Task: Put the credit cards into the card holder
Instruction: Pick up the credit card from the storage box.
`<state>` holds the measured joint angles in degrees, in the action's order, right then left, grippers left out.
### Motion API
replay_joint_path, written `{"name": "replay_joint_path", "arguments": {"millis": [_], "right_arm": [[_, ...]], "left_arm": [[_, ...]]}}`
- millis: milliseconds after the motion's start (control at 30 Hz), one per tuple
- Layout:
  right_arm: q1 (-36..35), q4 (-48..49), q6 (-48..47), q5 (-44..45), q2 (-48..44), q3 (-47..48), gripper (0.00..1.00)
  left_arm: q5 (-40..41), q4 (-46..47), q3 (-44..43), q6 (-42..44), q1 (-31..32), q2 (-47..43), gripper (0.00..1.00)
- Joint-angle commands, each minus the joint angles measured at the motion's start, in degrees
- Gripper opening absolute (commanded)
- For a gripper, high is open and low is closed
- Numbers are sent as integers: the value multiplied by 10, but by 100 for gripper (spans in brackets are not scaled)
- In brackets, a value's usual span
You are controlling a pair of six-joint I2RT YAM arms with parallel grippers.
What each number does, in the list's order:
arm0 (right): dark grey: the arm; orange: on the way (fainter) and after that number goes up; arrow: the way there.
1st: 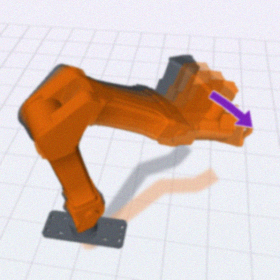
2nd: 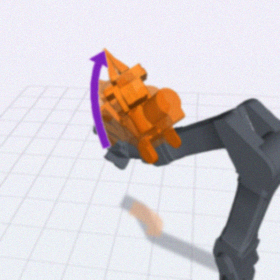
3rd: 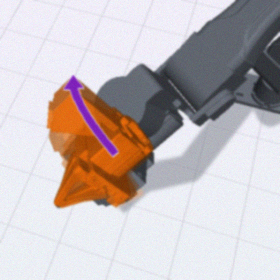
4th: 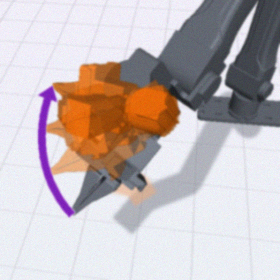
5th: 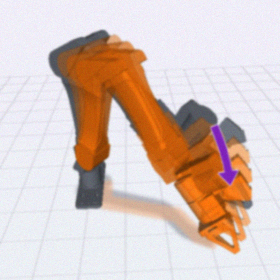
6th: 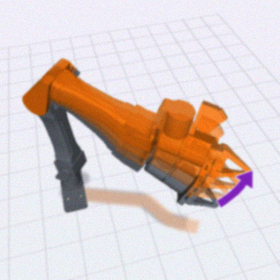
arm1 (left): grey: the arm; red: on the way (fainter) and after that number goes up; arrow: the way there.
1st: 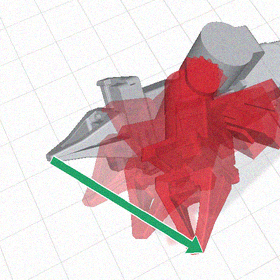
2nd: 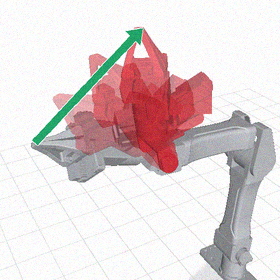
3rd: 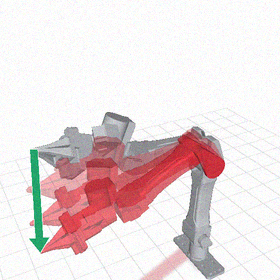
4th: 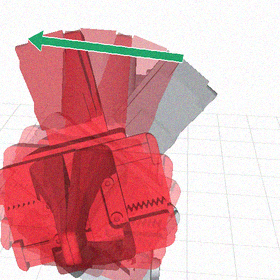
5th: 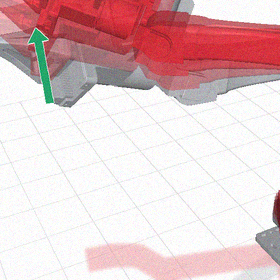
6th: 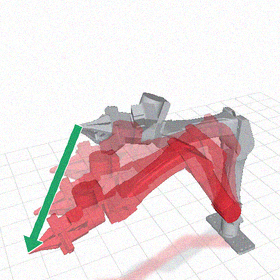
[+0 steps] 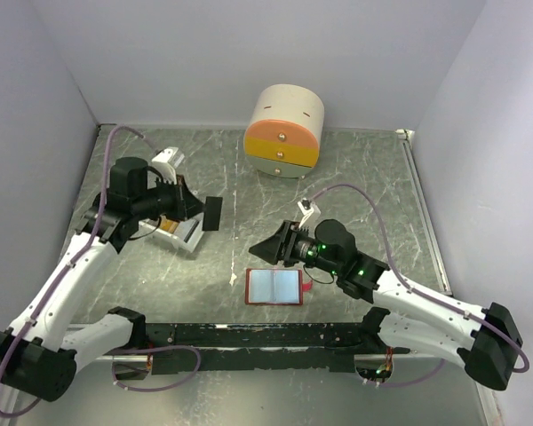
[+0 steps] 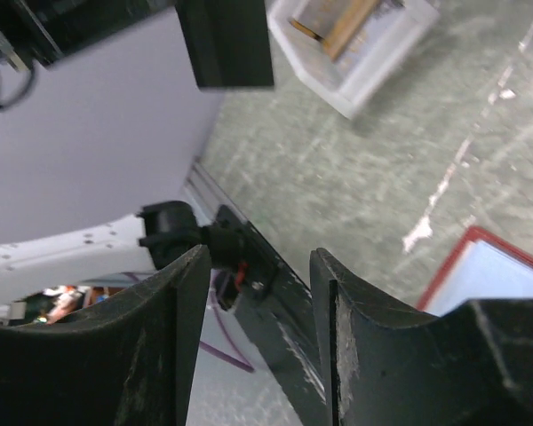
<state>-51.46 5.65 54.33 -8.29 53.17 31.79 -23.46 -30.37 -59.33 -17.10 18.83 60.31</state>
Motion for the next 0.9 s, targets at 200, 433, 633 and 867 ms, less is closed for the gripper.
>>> {"name": "replay_joint_path", "arguments": {"millis": [200,433,633,867], "right_arm": [[-2,114,47,21,-24,12,40],[-2,135,54,15,14,26,39],[-2,189,69,-10,43,14,35],[-2,215,71,-26,57,7,15]], "left_arm": [[-307,289,148,-262,2,-89,7],[-347,339,201,-316,2,-102,7],[-354,366,225,-332,4,-112,7],[-355,386,244,-341,5,-105,7]]}}
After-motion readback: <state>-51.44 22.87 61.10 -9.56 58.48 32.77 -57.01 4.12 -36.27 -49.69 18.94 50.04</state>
